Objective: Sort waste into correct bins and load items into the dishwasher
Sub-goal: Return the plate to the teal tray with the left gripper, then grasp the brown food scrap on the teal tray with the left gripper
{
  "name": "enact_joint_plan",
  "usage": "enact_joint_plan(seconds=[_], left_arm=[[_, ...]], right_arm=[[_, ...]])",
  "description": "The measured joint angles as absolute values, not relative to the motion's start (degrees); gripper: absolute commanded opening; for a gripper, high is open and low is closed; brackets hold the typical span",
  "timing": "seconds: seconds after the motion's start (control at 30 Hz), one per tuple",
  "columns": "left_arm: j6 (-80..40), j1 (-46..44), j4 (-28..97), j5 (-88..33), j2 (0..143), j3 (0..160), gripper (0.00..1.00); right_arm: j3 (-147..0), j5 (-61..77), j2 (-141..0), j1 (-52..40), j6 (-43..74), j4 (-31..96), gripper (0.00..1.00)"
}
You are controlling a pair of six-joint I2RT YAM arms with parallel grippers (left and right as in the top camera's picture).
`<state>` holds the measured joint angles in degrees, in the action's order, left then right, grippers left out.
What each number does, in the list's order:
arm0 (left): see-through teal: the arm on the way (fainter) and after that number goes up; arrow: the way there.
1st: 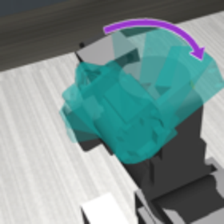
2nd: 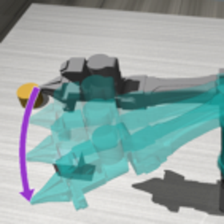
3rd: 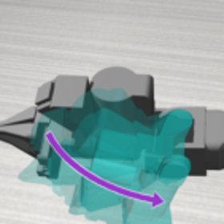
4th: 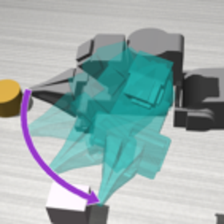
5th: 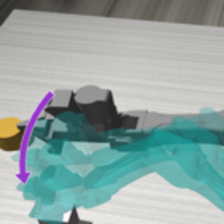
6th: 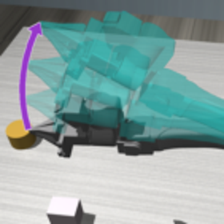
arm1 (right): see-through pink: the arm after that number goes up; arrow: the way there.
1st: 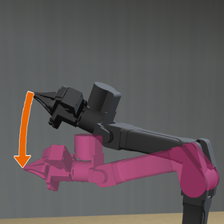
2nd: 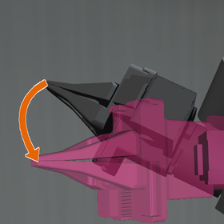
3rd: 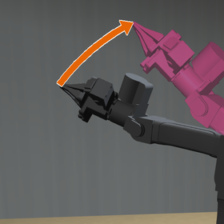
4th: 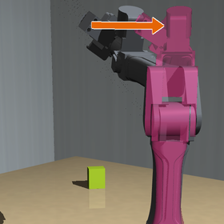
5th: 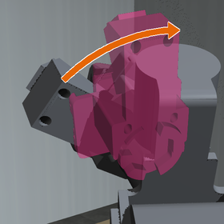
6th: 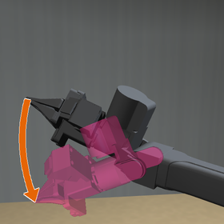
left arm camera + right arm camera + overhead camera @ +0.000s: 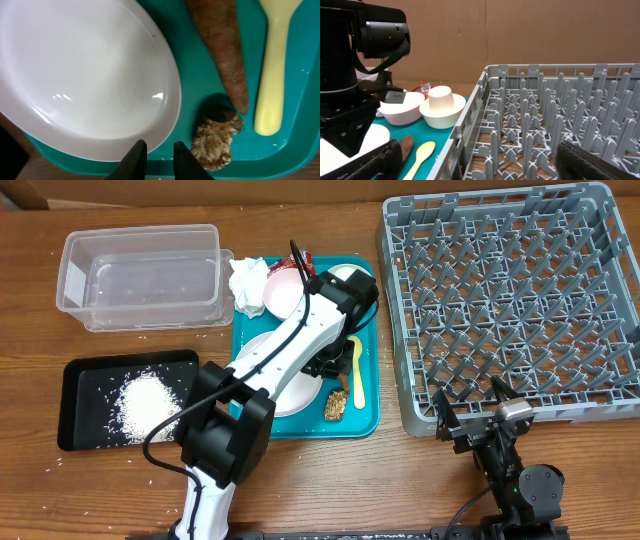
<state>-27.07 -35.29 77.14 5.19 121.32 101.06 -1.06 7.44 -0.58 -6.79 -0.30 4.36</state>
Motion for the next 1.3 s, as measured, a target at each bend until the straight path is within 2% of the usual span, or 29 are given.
enact_joint_plan(seconds=[0.1, 0.17, 0.2, 0.3, 0.33, 0.37, 0.57, 0.73, 0.9, 1.3], left_arm=[[-26.83, -35.29, 77.1, 6.31, 121.32, 101.06, 0.18], [-25.12, -35.29, 76.58, 5.48, 121.32, 101.16, 0.25], [-23.35, -35.29, 76.34, 3.95, 121.32, 101.27, 0.3], [-17.54, -35.57, 76.07, -0.89, 121.32, 101.73, 0.62], [-15.66, -35.77, 76.07, -2.07, 121.32, 101.73, 0.69], [-13.89, -36.1, 76.07, -2.92, 121.32, 101.73, 0.7], [-7.62, -36.77, 76.4, -4.93, 121.32, 101.73, 0.7], [-4.45, -37.45, 75.13, -4.99, 121.32, 99.07, 0.66], [-3.01, -40.16, 73.45, -4.99, 121.32, 95.79, 0.7], [-4.51, -42.28, 70.67, -3.11, 121.32, 93.12, 0.69]], right_arm=[[-1.06, 7.42, -0.58, -6.79, -0.27, 4.38, 1.0], [-1.06, 7.44, -0.58, -6.79, -0.27, 4.36, 1.0], [-1.06, 7.44, -0.58, -6.79, -0.3, 4.36, 1.0], [-1.06, 7.44, -0.58, -6.79, -0.27, 4.38, 1.0], [-1.06, 7.44, -0.58, -6.79, -0.3, 4.34, 1.0], [-1.06, 7.44, -0.58, -6.79, -0.3, 4.36, 1.0], [-1.06, 7.42, -0.58, -6.79, -0.3, 4.36, 1.0], [-1.06, 7.44, -0.58, -6.79, -0.3, 4.38, 1.0], [-1.06, 7.44, -0.58, -6.79, -0.27, 4.36, 1.0], [-1.06, 7.44, -0.58, -6.79, -0.27, 4.38, 1.0]])
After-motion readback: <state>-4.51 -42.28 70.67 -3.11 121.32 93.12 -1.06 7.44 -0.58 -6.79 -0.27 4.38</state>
